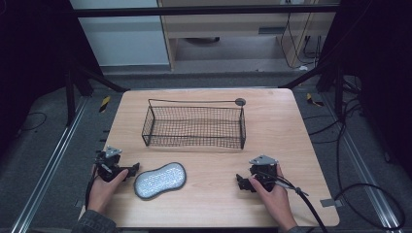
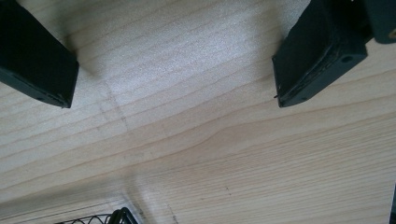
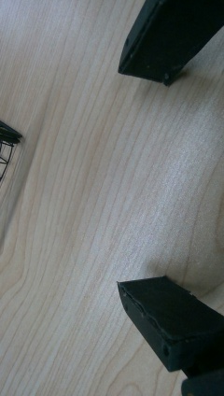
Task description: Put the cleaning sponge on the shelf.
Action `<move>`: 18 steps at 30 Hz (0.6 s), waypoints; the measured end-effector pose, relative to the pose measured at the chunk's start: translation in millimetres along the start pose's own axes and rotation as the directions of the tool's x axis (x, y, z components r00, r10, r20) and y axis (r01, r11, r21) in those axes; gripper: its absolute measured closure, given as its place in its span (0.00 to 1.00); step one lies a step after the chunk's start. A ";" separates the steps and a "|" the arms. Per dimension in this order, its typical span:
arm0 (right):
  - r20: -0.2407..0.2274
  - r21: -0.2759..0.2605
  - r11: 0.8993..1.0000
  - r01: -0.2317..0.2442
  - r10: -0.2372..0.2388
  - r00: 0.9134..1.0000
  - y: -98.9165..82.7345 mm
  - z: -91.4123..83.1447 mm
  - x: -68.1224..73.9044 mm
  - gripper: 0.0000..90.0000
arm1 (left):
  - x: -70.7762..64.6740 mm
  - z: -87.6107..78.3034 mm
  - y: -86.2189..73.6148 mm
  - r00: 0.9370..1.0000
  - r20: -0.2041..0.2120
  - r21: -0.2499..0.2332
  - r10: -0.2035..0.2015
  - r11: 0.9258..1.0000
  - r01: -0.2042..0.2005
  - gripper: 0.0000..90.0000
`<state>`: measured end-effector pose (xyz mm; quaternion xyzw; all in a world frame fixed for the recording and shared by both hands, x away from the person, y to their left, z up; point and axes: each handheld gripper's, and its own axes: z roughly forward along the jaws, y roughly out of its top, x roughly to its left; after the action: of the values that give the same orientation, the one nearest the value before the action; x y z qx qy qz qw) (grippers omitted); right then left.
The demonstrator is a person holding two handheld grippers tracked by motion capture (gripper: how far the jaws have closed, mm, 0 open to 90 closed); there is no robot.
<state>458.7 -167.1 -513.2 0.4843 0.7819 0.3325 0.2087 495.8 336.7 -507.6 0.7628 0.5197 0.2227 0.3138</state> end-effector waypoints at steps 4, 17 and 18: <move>-0.001 0.000 1.000 0.001 -0.001 1.000 -0.2 -0.2 -0.1 0.00 | 1.1 -7.8 2.3 1.000 0.015 -0.037 0.011 0.999 -0.011 0.03; -0.006 0.001 1.000 0.003 -0.003 1.000 -1.3 -1.3 -0.1 0.00 | -25.5 -44.7 17.8 0.984 0.093 -0.045 0.155 0.987 -0.151 0.04; -0.007 0.001 1.000 0.005 -0.005 1.000 -1.4 -1.5 -0.3 0.00 | -28.9 -45.7 19.1 0.980 0.107 -0.042 0.169 0.985 -0.165 0.04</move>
<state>457.1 -168.3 -513.2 0.4815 0.7838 0.3334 0.2066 467.4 316.0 -462.2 0.8097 0.4319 0.2142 0.3347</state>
